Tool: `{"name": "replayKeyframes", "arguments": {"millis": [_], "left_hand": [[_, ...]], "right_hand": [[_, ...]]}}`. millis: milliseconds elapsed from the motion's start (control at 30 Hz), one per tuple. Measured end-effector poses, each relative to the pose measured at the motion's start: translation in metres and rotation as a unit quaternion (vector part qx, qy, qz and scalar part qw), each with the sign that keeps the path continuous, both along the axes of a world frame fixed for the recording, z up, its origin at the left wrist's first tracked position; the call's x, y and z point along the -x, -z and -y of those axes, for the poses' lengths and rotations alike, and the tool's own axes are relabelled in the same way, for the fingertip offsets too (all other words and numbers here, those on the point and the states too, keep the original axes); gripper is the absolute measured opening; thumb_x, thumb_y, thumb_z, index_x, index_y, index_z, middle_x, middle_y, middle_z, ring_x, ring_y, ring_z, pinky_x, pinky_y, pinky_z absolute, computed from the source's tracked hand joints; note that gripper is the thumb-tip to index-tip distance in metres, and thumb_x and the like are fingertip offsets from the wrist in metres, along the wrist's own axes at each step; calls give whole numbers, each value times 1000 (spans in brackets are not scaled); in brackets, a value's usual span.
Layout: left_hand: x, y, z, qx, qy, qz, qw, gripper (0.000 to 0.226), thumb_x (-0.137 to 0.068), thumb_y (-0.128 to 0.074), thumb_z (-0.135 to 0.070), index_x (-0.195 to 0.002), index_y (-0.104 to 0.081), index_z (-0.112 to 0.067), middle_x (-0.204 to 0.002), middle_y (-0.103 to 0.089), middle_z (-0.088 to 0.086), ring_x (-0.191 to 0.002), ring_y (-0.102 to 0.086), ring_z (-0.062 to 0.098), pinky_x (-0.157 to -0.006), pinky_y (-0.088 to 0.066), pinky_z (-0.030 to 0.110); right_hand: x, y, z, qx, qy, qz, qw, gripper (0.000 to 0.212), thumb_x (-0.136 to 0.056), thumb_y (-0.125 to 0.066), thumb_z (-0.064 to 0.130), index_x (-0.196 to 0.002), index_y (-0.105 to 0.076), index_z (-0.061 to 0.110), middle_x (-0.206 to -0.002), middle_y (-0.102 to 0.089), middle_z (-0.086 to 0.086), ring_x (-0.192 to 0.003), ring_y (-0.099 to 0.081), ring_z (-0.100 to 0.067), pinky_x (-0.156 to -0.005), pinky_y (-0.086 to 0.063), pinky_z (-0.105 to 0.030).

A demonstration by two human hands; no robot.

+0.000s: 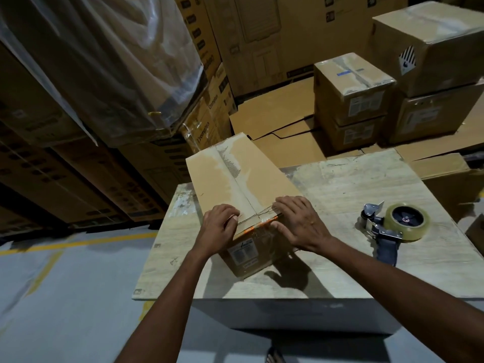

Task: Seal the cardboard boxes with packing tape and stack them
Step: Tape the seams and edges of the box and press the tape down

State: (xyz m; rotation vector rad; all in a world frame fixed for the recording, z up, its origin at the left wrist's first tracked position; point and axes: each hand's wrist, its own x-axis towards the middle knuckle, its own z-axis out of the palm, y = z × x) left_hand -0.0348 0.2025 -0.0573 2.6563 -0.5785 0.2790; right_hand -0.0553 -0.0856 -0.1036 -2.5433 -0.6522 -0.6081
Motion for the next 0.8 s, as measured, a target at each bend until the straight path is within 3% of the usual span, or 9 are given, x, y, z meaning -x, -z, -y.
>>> {"name": "replayKeyframes", "arguments": {"millis": [67,133,200,300,400,467,567,700,800], "left_hand": [[-19,-1,-6,-6,29,-9,1000,34,-105,-47,-32,-136,-61,-28,-148,-51,-10,-140,-36,4,-119,-26,44],[-37,-4,-9,-44,74,-43,995,43,-108,-43,-31,-151,-47,-28,-165,-30,-9,-153,-14,0,-126,-9,37],[-56,-6,-8,-91,122,-69,986,49,-111,-36,-34,-159,-32,-29,-170,-12,-11,-155,2,-2,-126,3,32],[-80,-7,-6,-127,154,-93,975,52,-112,-27,-39,-163,-17,-30,-169,-1,-13,-153,12,-2,-126,9,34],[-93,-3,-10,-126,149,-106,975,53,-112,-23,-42,-163,-14,-30,-169,-1,-14,-152,12,-5,-127,7,35],[-98,0,-14,-112,140,-105,978,52,-112,-23,-42,-163,-16,-31,-169,-4,-16,-152,9,-6,-127,5,36],[-104,3,-16,-103,132,-106,980,51,-112,-24,-41,-162,-21,-33,-169,-10,-17,-152,4,-8,-128,2,36],[-108,5,-15,-99,126,-106,981,50,-111,-26,-39,-161,-26,-34,-168,-15,-18,-153,-2,-7,-128,-1,35],[-109,6,-14,-99,119,-105,982,49,-111,-27,-38,-160,-28,-34,-167,-17,-18,-152,-4,-7,-128,-2,34]], "right_hand": [[-5,-3,0,26,-34,-25,999,66,-107,-29,60,-150,-48,14,-157,-47,-9,-146,-39,-23,-123,-27,-48],[-13,-9,-2,65,-74,-64,993,67,-107,-26,59,-158,-38,16,-165,-36,-7,-153,-29,-20,-128,-18,-44],[-25,-19,-5,96,-104,-100,985,72,-105,-21,63,-162,-31,19,-168,-28,-5,-156,-23,-17,-129,-13,-41],[-41,-34,-11,128,-140,-122,974,75,-103,-16,66,-162,-29,21,-168,-27,-4,-156,-21,-14,-128,-4,-30],[-53,-44,-18,146,-152,-145,967,67,-105,-31,52,-163,-26,20,-170,-22,-4,-156,-18,-12,-121,6,-17],[-59,-47,-24,148,-163,-158,963,67,-105,-38,47,-164,-23,19,-170,-19,-4,-157,-15,-12,-120,7,-16],[-64,-45,-29,171,-182,-171,953,67,-108,-41,45,-165,-19,17,-171,-15,-6,-158,-11,-12,-124,5,-21],[-58,-41,-30,202,-187,-166,947,70,-104,-29,50,-164,-22,15,-171,-17,-7,-158,-12,-15,-130,-6,-34],[-48,-43,-23,199,-196,-173,944,72,-101,-24,51,-163,-26,15,-170,-21,-6,-158,-15,-16,-130,-11,-36]]}}
